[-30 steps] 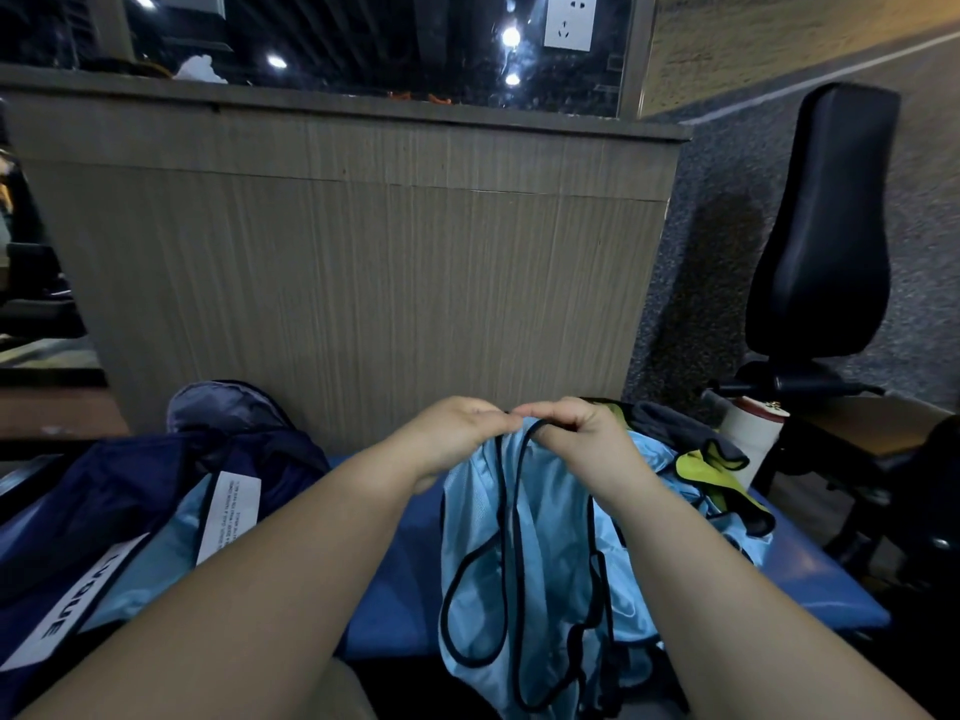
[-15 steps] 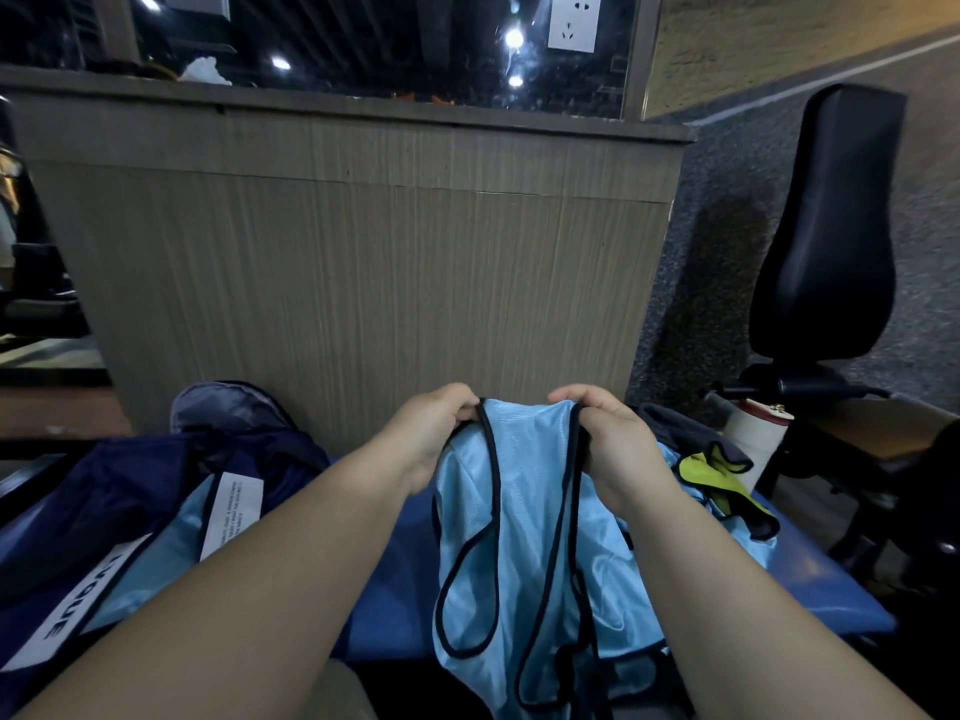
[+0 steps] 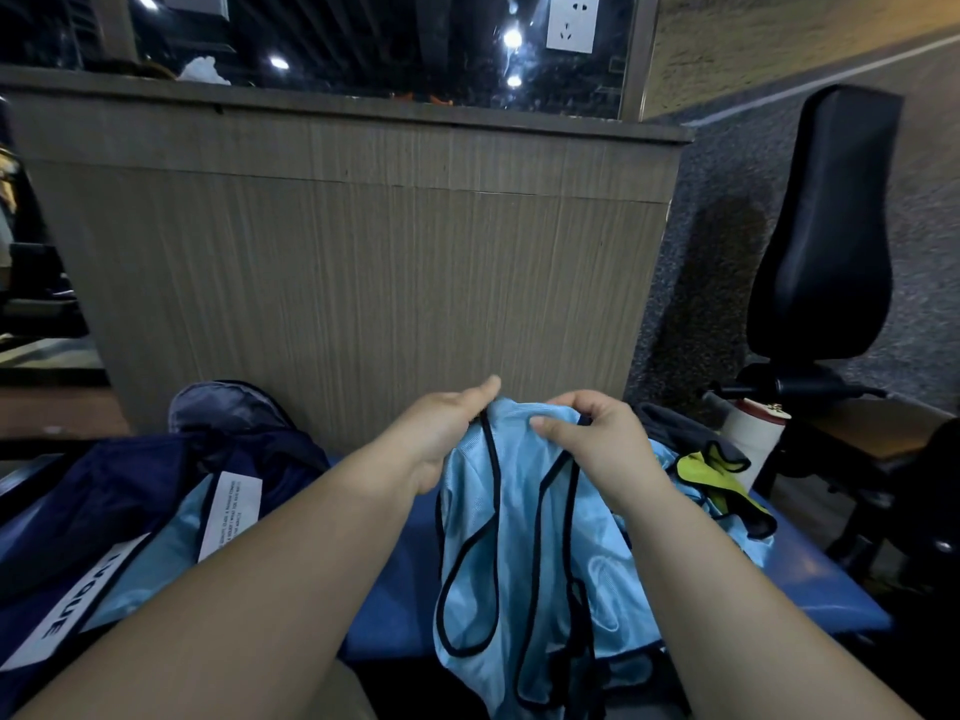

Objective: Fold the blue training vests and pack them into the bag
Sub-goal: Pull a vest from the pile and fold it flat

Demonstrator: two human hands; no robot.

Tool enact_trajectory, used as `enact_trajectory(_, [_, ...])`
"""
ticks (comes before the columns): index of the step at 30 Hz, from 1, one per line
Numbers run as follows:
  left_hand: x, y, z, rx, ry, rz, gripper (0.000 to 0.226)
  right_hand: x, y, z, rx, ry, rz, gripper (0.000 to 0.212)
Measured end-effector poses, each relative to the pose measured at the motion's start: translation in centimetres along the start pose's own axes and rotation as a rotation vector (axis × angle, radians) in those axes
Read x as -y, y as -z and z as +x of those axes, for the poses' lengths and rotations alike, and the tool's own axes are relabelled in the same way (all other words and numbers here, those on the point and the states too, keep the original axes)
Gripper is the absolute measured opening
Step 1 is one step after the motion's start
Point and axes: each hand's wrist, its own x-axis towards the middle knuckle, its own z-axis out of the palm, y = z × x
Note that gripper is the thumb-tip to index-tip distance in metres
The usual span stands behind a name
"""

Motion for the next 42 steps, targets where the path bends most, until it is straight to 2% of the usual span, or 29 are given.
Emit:
enact_trajectory(1, [0.1, 0.3, -0.1, 0.068, -0.006, 0.069, 0.038, 0.1, 0.1, 0.1, 0.009, 0.007, 0.014, 0.009])
enact_trajectory(3, [0.4, 0.5, -0.1, 0.157, -0.029, 0.161, 0.031, 0.5, 0.2, 0.1, 0.024, 0.016, 0.026, 0.011])
enact_trajectory(6, [0.4, 0.3, 0.0, 0.103, -0.076, 0.212, 0.010, 0.9, 0.4, 0.7, -0.014, 0.027, 0.046, 0.013])
enact_trajectory(12, [-1.0, 0.4, 0.3, 0.040, -0.144, 0.102, 0.027, 0.9, 1.4, 1.7, -0.094, 0.057, -0.041, 0.013])
enact_trajectory(13, [-1.1, 0.4, 0.3, 0.042, -0.147, 0.086, 0.028, 1.0, 1.3, 1.5, -0.061, 0.052, -0.038, 0.019])
enact_trajectory(16, [-1.6, 0.1, 0.4, 0.041, -0.152, 0.060, 0.029, 1.1, 1.2, 0.8, 0.155, 0.006, -0.090, 0.067])
enact_trajectory(18, [-1.9, 0.1, 0.4, 0.031, -0.149, 0.051, 0.029, 1.6, 0.9, 0.6, 0.203, 0.042, -0.303, 0.074])
enact_trajectory(20, [-2.3, 0.2, 0.3, 0.029, -0.141, 0.044, 0.030, 2.1, 0.7, 0.7, 0.130, 0.103, -0.472, 0.067])
enact_trajectory(22, [-2.8, 0.4, 0.3, 0.016, -0.146, 0.026, 0.031, 2.6, 0.6, 0.7, 0.081, 0.172, -0.482, 0.064])
enact_trajectory(25, [-3.6, 0.6, 0.4, -0.021, -0.162, -0.006, 0.031, 3.0, 0.4, 0.5, 0.075, 0.329, -0.418, 0.072])
enact_trajectory(28, [-4.0, 0.6, 0.5, -0.055, -0.185, -0.018, 0.030, 3.5, -0.7, -0.2, 0.117, 0.326, -0.579, 0.077])
enact_trajectory(30, [-4.1, 0.5, 0.4, -0.051, -0.181, -0.029, 0.028, 3.1, -1.5, -0.1, 0.100, 0.263, -0.725, 0.063])
enact_trajectory(32, [-4.1, 0.5, 0.3, -0.028, -0.176, -0.019, 0.026, 2.8, -1.9, 0.4, -0.016, 0.259, -0.772, 0.033])
enact_trajectory(34, [-4.2, 0.8, 0.1, 0.006, -0.182, 0.022, 0.021, 3.1, -1.5, 1.0, -0.103, 0.222, -0.690, 0.021])
enact_trajectory(37, [-4.9, 1.8, -0.4, -0.005, -0.214, 0.065, 0.019, 4.4, -0.1, 2.1, -0.120, 0.102, -0.473, 0.014])
enact_trajectory(42, [-6.0, 4.7, 0.0, -0.162, -0.297, 0.350, 0.053, 4.7, 2.6, 4.6, -0.135, -0.061, -0.036, 0.019])
